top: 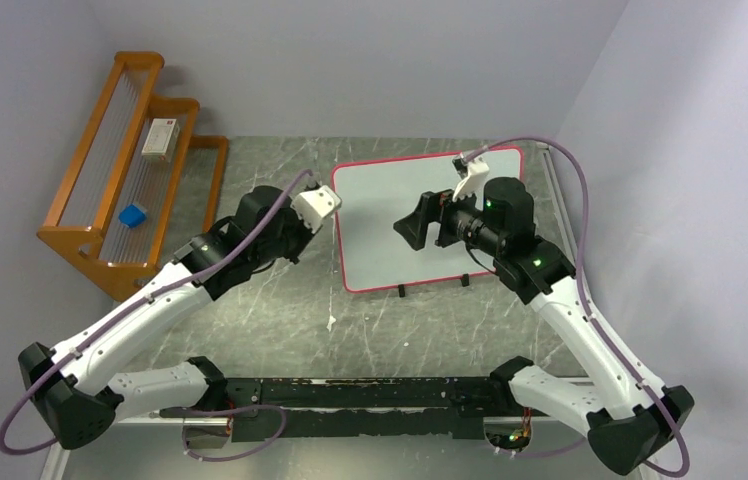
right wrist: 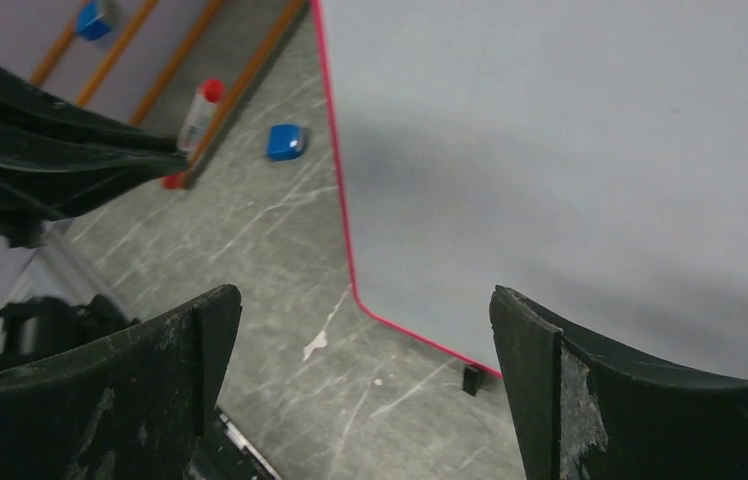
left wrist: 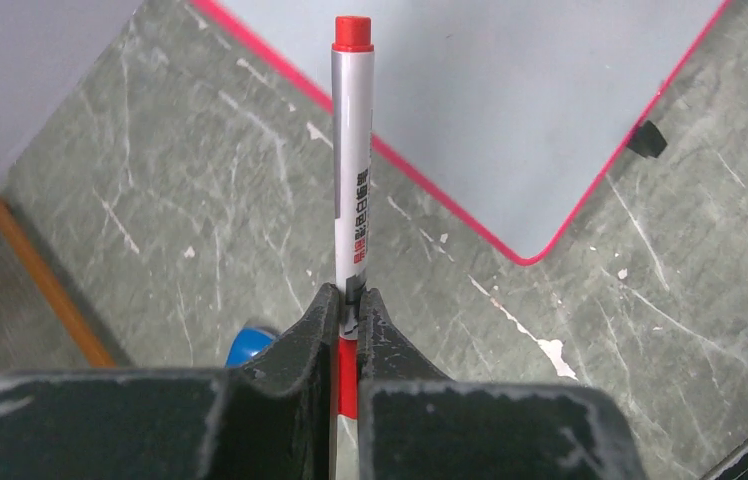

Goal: Write a sentence on the whiteboard
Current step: Open the whiteboard marker at the center of the board.

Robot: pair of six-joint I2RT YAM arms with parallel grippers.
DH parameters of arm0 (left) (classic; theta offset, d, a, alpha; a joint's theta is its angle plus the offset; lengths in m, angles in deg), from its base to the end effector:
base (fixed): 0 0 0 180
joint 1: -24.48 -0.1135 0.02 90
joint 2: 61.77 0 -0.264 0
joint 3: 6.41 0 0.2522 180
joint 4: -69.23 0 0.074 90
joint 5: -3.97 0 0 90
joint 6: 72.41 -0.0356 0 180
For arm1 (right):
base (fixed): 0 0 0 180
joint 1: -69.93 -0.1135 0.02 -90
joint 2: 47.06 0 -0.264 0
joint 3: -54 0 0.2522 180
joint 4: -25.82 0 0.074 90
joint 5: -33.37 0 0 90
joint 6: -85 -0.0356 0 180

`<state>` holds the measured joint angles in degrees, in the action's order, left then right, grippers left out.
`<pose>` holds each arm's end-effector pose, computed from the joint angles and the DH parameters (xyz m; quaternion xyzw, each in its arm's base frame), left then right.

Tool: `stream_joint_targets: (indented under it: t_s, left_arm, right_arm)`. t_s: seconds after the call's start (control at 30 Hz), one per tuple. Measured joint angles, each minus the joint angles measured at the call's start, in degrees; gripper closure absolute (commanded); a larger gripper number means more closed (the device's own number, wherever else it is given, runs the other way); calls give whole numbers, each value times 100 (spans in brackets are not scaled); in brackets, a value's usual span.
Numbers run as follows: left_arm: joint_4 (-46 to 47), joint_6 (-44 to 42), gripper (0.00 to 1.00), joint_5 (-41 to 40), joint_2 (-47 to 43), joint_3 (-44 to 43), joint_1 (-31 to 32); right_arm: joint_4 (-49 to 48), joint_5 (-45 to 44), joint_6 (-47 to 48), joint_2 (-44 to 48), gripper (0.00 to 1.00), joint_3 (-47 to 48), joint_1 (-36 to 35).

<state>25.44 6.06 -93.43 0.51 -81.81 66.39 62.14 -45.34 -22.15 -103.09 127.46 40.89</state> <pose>0.1793 -0.1548 0.3487 0.3614 0.7889 -0.0753 0.4913 0.1856 0.1110 0.3727 -0.1407 0.7993 0.3006 0.5009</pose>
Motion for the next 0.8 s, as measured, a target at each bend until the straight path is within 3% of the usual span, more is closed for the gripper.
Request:
stream_joint_targets:
  t_s: [0.4, 0.8]
  left_arm:
    - [-15, -1064, 95, 31, 238, -310, 874]
    - [22, -1499, 95, 144, 684, -697, 1283]
  right_arm:
    - [-358, 1919, -474, -780, 10, 205, 170]
    - [-756, 2562, -850, -1158, 26, 332, 170]
